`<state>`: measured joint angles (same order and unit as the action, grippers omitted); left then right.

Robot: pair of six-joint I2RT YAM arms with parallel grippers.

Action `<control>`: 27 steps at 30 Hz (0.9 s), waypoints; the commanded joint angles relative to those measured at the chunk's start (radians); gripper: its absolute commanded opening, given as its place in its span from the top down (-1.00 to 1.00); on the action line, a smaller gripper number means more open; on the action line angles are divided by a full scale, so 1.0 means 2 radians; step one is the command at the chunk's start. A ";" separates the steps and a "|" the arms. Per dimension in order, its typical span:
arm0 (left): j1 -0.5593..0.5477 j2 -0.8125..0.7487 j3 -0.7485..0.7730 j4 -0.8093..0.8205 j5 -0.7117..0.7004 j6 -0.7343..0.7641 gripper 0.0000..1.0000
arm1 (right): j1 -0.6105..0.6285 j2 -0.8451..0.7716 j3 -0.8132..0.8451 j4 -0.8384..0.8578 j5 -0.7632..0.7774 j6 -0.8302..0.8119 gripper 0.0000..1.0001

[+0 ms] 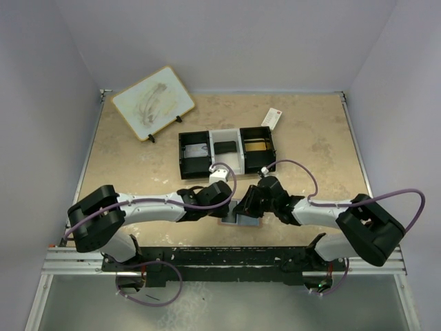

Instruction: Take the credit cards out of the card holder

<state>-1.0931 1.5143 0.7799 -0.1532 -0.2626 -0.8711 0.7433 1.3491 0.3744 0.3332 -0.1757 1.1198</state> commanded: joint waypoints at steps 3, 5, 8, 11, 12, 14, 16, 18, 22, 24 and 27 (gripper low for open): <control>0.006 0.004 -0.023 -0.005 -0.027 0.010 0.62 | 0.000 0.012 -0.010 0.012 0.003 0.019 0.49; 0.006 0.014 -0.026 -0.009 -0.023 0.015 0.64 | 0.000 0.010 -0.012 0.008 0.006 0.028 0.54; 0.006 0.021 -0.031 -0.009 -0.018 0.018 0.68 | 0.000 -0.007 -0.010 -0.009 0.040 0.030 0.49; 0.006 0.020 -0.037 -0.004 -0.016 0.021 0.72 | 0.000 -0.017 -0.009 -0.019 0.041 0.030 0.46; 0.006 0.021 -0.037 -0.006 -0.015 0.022 0.75 | 0.000 -0.016 -0.004 -0.032 0.043 0.028 0.45; 0.006 0.026 -0.036 -0.012 -0.016 0.026 0.80 | 0.000 -0.013 0.008 -0.040 0.065 0.018 0.45; 0.006 0.033 -0.036 -0.013 -0.015 0.027 0.85 | 0.001 -0.007 0.009 -0.038 0.060 0.017 0.47; 0.005 0.038 -0.035 -0.011 -0.009 0.029 0.89 | 0.001 -0.002 0.004 -0.019 0.052 0.018 0.49; 0.005 0.043 -0.036 -0.010 -0.007 0.027 0.95 | 0.001 0.016 0.002 0.011 0.029 0.017 0.58; 0.004 0.043 -0.036 -0.010 -0.008 0.025 0.96 | 0.001 0.013 -0.008 0.034 0.015 0.019 0.71; 0.005 0.043 -0.037 -0.008 -0.007 0.024 0.98 | 0.001 0.000 -0.031 0.088 -0.019 0.041 0.85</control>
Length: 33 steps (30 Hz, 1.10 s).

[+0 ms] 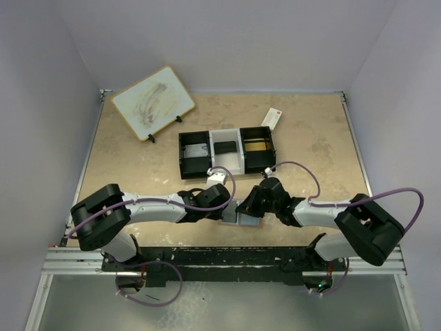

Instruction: Take the credit cards out of the card holder

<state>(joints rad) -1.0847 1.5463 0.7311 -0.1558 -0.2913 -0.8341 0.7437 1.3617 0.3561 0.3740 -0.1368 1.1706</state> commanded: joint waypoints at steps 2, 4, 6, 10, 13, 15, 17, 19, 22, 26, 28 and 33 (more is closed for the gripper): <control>0.000 0.026 -0.011 -0.008 0.005 0.004 1.00 | 0.000 -0.018 -0.033 0.089 -0.042 0.029 0.99; 0.000 0.024 -0.010 -0.012 0.000 0.003 1.00 | 0.000 -0.030 -0.039 0.102 -0.041 0.032 1.00; 0.000 0.023 -0.010 -0.014 -0.004 0.000 1.00 | -0.003 -0.040 -0.038 0.097 -0.041 0.030 1.00; 0.000 0.023 -0.010 -0.018 -0.009 -0.004 1.00 | -0.007 -0.067 -0.043 0.075 -0.032 0.031 1.00; 0.000 0.020 -0.012 -0.023 -0.015 -0.008 1.00 | -0.012 -0.091 -0.052 0.063 -0.026 0.035 1.00; 0.000 0.017 -0.015 -0.023 -0.018 -0.009 1.00 | -0.015 -0.100 -0.055 0.053 -0.023 0.035 1.00; 0.000 0.014 -0.015 -0.024 -0.018 -0.010 1.00 | -0.017 -0.102 -0.056 0.047 -0.023 0.035 1.00; 0.000 0.014 -0.014 -0.026 -0.018 -0.010 1.00 | -0.018 -0.102 -0.056 0.043 -0.023 0.036 1.00; 0.000 0.010 -0.012 -0.031 -0.023 -0.009 1.00 | -0.021 -0.102 -0.046 0.018 -0.018 0.026 1.00; 0.000 -0.015 -0.010 -0.035 -0.030 -0.012 0.97 | -0.038 -0.103 -0.049 0.013 -0.035 0.000 1.00; 0.001 -0.031 0.000 -0.039 -0.029 -0.010 0.84 | -0.040 -0.090 -0.050 0.028 -0.050 -0.005 1.00; 0.000 -0.060 0.043 -0.045 -0.024 -0.003 0.66 | -0.040 -0.057 -0.043 0.044 -0.063 -0.005 1.00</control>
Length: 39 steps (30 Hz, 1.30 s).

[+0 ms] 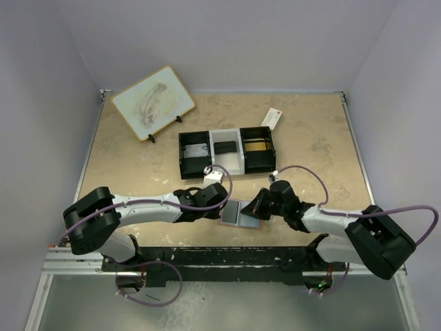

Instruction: Take the credit cards out of the card holder

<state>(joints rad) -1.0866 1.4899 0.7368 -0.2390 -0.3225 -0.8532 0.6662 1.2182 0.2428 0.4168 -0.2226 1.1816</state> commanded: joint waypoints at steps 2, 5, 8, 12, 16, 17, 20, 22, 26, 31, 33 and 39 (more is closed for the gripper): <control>0.001 -0.036 0.055 -0.001 -0.007 0.013 0.58 | -0.001 0.015 0.012 0.029 -0.021 -0.009 1.00; 0.001 -0.026 0.067 0.011 0.007 0.029 0.56 | -0.002 0.016 0.014 0.031 -0.025 -0.015 0.96; 0.003 -0.002 0.070 0.032 0.023 0.033 0.59 | -0.002 0.023 0.014 0.035 -0.031 -0.021 0.81; 0.003 0.033 0.067 0.031 0.025 0.023 0.68 | -0.001 0.032 0.018 0.033 -0.027 -0.028 0.67; 0.003 0.050 0.043 0.042 0.036 0.016 0.76 | -0.001 0.050 0.032 0.026 -0.013 -0.036 0.60; 0.003 0.052 0.036 0.043 0.036 0.014 0.78 | -0.001 0.055 0.035 0.026 -0.012 -0.037 0.60; 0.004 0.051 0.023 0.038 0.030 0.012 0.84 | -0.001 0.068 0.036 0.035 -0.017 -0.036 0.59; 0.003 0.048 0.015 0.037 0.031 0.012 0.86 | -0.001 0.073 0.036 0.036 -0.017 -0.032 0.59; 0.004 0.050 0.004 0.034 0.028 0.010 0.91 | -0.002 0.075 0.031 0.039 -0.007 -0.019 0.54; 0.003 0.045 -0.011 0.044 0.030 0.005 0.95 | 0.001 0.096 0.022 0.103 -0.035 -0.013 0.52; 0.004 0.045 -0.014 0.048 0.034 0.004 0.97 | 0.006 0.110 0.032 0.102 -0.035 -0.017 0.52; 0.003 0.042 -0.019 0.047 0.035 0.002 1.00 | 0.017 0.115 0.036 0.114 -0.030 -0.009 0.66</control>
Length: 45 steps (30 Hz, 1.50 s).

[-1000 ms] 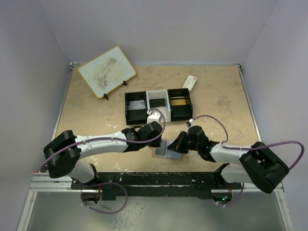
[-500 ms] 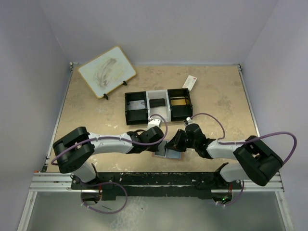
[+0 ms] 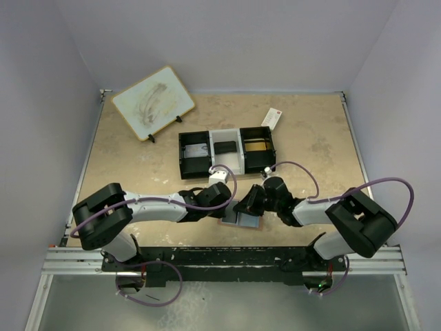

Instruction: Take the credit cards out of the card holder

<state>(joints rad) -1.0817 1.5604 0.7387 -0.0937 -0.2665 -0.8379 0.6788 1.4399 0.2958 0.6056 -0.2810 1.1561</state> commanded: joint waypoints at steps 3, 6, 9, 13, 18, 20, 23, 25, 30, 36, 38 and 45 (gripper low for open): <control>0.001 0.002 -0.020 -0.034 -0.003 -0.008 1.00 | 0.011 -0.021 0.000 0.024 0.001 0.008 0.74; 0.001 0.001 -0.018 -0.043 -0.010 -0.012 1.00 | 0.011 -0.047 -0.017 0.023 -0.013 0.021 0.57; 0.001 0.003 -0.020 -0.044 -0.011 -0.014 1.00 | 0.010 -0.060 -0.024 0.025 -0.022 0.020 0.51; 0.001 0.005 -0.019 -0.041 -0.010 -0.013 1.00 | 0.010 -0.035 -0.023 0.052 -0.037 0.018 0.59; 0.001 0.012 -0.012 -0.047 -0.011 -0.012 1.00 | 0.010 -0.005 -0.040 0.119 -0.037 0.051 0.89; 0.001 0.013 -0.011 -0.049 -0.013 -0.012 1.00 | 0.010 -0.009 -0.045 0.110 -0.051 0.055 0.93; 0.001 0.015 -0.010 -0.054 -0.019 -0.013 1.00 | 0.009 -0.026 -0.046 0.090 -0.051 0.044 0.79; 0.001 0.017 -0.010 -0.053 -0.020 -0.014 1.00 | 0.008 -0.034 -0.044 0.079 -0.056 0.037 0.66; 0.001 0.020 -0.008 -0.055 -0.021 -0.015 1.00 | 0.008 -0.031 -0.043 0.084 -0.059 0.032 0.63; 0.001 0.022 -0.007 -0.059 -0.020 -0.016 1.00 | 0.008 -0.027 -0.058 0.109 -0.073 0.047 0.61; 0.001 0.022 -0.007 -0.061 -0.022 -0.016 1.00 | 0.008 -0.031 -0.056 0.098 -0.071 0.040 0.67; 0.001 0.023 -0.007 -0.059 -0.018 -0.014 1.00 | 0.008 -0.035 -0.052 0.087 -0.074 0.035 1.00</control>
<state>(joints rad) -1.0821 1.5616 0.7406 -0.1066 -0.2909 -0.8730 0.6888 1.3956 0.1810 0.7425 -0.3855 1.2324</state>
